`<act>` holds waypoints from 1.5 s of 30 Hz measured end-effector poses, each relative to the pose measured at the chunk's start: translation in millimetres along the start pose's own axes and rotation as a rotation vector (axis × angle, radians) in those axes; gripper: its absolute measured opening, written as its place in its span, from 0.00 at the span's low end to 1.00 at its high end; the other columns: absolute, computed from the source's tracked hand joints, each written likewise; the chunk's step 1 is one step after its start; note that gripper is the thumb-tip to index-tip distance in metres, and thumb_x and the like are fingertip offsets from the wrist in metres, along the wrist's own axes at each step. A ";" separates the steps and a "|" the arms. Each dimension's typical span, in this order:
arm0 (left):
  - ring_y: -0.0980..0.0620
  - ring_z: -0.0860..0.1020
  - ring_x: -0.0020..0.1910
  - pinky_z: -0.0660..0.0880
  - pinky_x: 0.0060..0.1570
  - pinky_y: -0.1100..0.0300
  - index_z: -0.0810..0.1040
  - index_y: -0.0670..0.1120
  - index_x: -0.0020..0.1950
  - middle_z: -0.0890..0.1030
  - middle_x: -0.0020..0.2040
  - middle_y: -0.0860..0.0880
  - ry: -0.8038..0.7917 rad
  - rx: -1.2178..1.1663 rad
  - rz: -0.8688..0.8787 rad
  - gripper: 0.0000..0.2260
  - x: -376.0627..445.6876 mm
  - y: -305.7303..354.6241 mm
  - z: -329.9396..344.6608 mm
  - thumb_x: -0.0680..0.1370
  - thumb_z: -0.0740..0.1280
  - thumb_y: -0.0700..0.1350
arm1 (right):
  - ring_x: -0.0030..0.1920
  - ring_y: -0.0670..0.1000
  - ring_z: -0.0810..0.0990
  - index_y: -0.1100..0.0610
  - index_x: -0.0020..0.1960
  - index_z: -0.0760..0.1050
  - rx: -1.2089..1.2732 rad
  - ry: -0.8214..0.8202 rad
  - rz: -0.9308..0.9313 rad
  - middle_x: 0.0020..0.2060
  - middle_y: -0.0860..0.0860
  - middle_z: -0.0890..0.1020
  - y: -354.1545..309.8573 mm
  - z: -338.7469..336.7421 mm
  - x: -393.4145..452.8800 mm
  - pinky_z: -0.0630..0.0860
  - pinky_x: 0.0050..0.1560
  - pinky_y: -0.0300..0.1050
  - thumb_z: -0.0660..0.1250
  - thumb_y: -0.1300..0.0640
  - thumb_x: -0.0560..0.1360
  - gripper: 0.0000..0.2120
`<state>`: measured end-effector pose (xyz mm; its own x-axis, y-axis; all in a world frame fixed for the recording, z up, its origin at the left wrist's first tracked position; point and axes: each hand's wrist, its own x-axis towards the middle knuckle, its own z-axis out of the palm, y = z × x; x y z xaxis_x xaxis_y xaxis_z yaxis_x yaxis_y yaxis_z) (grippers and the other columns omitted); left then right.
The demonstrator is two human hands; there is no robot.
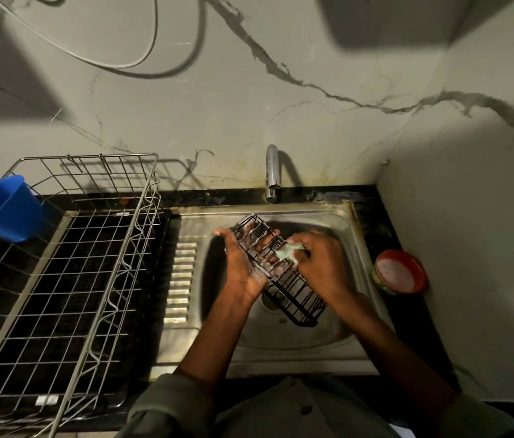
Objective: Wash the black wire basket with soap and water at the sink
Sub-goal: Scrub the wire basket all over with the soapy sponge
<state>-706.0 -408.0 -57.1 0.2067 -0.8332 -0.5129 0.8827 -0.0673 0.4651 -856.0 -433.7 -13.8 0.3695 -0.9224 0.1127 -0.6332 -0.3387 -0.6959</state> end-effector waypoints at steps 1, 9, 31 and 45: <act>0.33 0.79 0.65 0.80 0.56 0.37 0.83 0.48 0.59 0.82 0.64 0.39 -0.017 -0.035 -0.004 0.40 2.8 1.8 0.0 0.73 0.54 0.81 | 0.50 0.44 0.82 0.53 0.57 0.84 0.015 -0.048 -0.039 0.54 0.47 0.84 -1.2 1.1 -6.4 0.78 0.48 0.33 0.74 0.65 0.74 0.14; 0.29 0.77 0.68 0.71 0.65 0.25 0.81 0.48 0.68 0.78 0.70 0.36 -0.087 -0.073 -0.055 0.47 2.9 0.4 4.6 0.69 0.55 0.83 | 0.46 0.46 0.83 0.49 0.55 0.84 -0.102 0.115 0.118 0.51 0.45 0.85 6.6 -4.0 -13.5 0.82 0.48 0.44 0.73 0.61 0.75 0.12; 0.35 0.80 0.59 0.81 0.55 0.33 0.83 0.45 0.56 0.80 0.60 0.37 -0.093 -0.162 -0.067 0.41 -2.6 11.5 -0.4 0.71 0.58 0.81 | 0.45 0.44 0.82 0.49 0.49 0.85 0.001 -0.110 -0.157 0.48 0.45 0.84 -13.3 24.4 -27.0 0.80 0.45 0.43 0.73 0.63 0.73 0.11; 0.29 0.80 0.64 0.71 0.64 0.25 0.77 0.54 0.73 0.79 0.69 0.36 -0.029 0.103 -0.082 0.46 -10.8 2.7 10.1 0.69 0.50 0.83 | 0.58 0.50 0.79 0.49 0.57 0.81 -0.186 0.110 0.099 0.55 0.48 0.81 -0.7 0.6 -4.6 0.78 0.55 0.43 0.73 0.64 0.74 0.15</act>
<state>-710.1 -404.7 -43.0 0.1218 -0.8380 -0.5319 0.8477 -0.1909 0.4949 -856.9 -429.1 -14.3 0.2298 -0.9640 0.1340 -0.7807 -0.2648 -0.5661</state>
